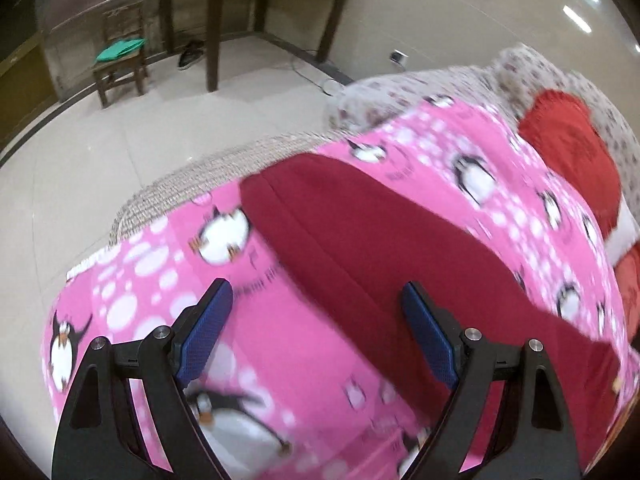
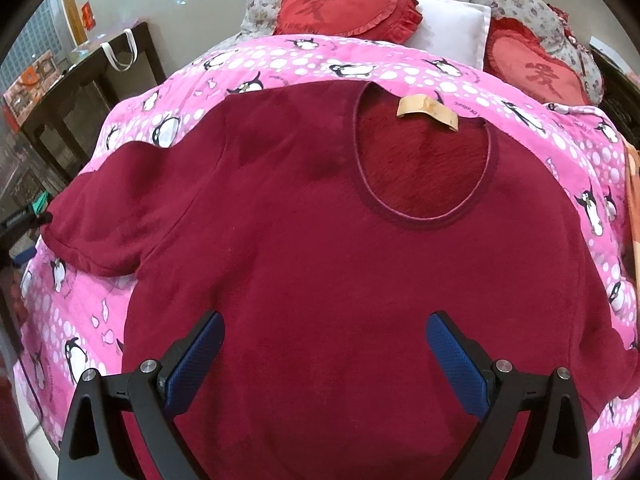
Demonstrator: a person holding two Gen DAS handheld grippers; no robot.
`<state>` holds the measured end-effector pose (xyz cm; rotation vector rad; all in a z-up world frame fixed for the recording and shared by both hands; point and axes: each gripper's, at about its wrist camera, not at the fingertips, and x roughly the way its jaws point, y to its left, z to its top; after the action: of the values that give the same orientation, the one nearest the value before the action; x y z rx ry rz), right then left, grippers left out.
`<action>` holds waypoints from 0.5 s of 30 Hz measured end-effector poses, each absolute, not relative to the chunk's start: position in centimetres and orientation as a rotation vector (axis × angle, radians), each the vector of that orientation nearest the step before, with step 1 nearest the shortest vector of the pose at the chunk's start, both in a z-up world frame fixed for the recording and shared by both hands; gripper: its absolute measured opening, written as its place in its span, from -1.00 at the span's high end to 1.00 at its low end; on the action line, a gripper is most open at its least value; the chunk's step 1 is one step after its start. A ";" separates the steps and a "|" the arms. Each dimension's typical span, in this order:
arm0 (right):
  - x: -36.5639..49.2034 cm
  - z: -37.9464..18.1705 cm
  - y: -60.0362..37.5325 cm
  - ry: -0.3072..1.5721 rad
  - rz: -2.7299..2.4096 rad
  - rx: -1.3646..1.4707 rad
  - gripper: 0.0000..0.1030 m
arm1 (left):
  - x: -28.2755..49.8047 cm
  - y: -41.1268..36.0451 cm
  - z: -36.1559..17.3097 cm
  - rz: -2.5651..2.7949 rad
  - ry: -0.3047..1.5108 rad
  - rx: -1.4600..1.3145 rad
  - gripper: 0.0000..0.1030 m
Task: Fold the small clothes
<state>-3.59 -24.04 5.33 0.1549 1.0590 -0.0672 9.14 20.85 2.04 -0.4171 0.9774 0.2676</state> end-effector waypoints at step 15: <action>-3.0 4.3 -24.0 1.081 -0.057 0.180 -0.94 | 12.4 22.3 1.3 0.247 0.950 -0.469 0.84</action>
<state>-3.02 -24.02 4.29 0.1800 1.0805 -0.0572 12.36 22.33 1.30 -0.4686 0.9499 0.2473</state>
